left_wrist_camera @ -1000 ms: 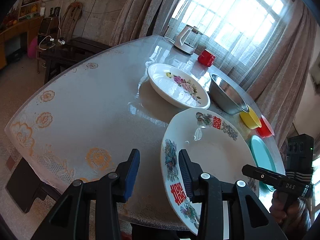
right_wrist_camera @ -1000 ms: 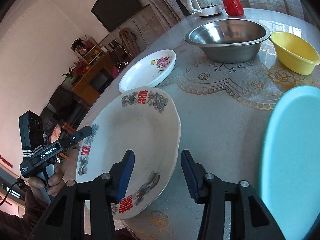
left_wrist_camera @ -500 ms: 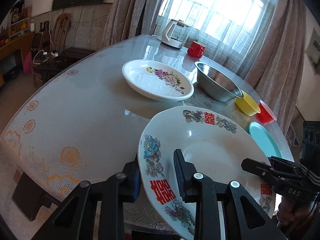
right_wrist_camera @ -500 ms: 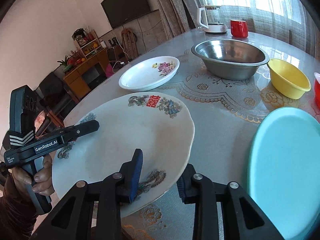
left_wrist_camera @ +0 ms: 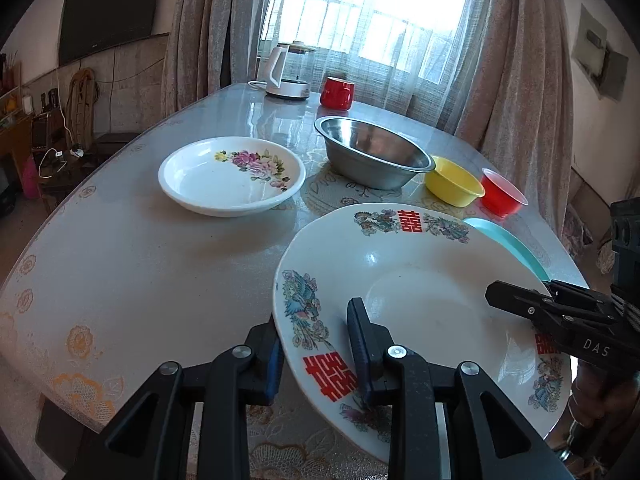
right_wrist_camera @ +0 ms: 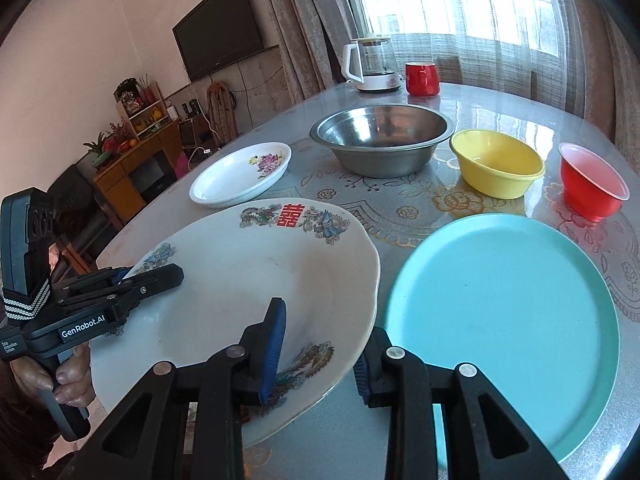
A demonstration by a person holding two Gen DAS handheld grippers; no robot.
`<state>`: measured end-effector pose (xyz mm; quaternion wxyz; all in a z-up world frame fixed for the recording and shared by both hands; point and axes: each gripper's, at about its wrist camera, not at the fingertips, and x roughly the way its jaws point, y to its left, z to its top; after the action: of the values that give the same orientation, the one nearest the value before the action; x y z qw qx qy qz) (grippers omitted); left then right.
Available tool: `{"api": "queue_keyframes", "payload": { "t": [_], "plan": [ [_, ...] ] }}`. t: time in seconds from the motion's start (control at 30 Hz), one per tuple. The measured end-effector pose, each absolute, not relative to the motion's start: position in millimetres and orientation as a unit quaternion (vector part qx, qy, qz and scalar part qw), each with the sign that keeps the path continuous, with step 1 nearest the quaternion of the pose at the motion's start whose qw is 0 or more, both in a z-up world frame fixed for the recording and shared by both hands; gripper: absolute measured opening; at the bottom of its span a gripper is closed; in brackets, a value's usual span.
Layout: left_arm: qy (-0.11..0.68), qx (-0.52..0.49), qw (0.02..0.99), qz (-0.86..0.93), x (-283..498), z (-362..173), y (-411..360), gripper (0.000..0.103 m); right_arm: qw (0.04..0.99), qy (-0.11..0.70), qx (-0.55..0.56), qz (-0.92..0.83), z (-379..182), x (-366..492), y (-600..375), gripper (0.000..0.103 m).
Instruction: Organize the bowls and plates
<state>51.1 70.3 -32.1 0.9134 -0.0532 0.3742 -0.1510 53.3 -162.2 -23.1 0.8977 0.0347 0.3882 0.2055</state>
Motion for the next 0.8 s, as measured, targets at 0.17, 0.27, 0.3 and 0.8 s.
{"api": "queue_keyframes", "payload": {
  "t": [0.17, 0.27, 0.3, 0.8],
  "plan": [
    [0.366, -0.04, 0.911, -0.185, 61.0, -20.8, 38.4, 0.029, 0.91, 0.371, 0.05, 0.178, -11.1, 44.9, -189.1, 0.031],
    [0.36, -0.027, 0.908, -0.211, 65.9, -14.8, 13.4, 0.029, 0.917, 0.365, 0.062, 0.151, -7.5, 40.2, -210.8, 0.031],
    [0.36, -0.024, 0.907, -0.219, 67.6, -13.0, 4.6, 0.029, 0.918, 0.364, 0.067, 0.142, -6.9, 38.3, -218.4, 0.031],
    [0.388, 0.023, 0.876, -0.284, 102.9, -19.4, -99.2, 0.029, 0.924, 0.367, 0.108, 0.019, -16.9, 34.9, -310.5, 0.031]
  ]
}}
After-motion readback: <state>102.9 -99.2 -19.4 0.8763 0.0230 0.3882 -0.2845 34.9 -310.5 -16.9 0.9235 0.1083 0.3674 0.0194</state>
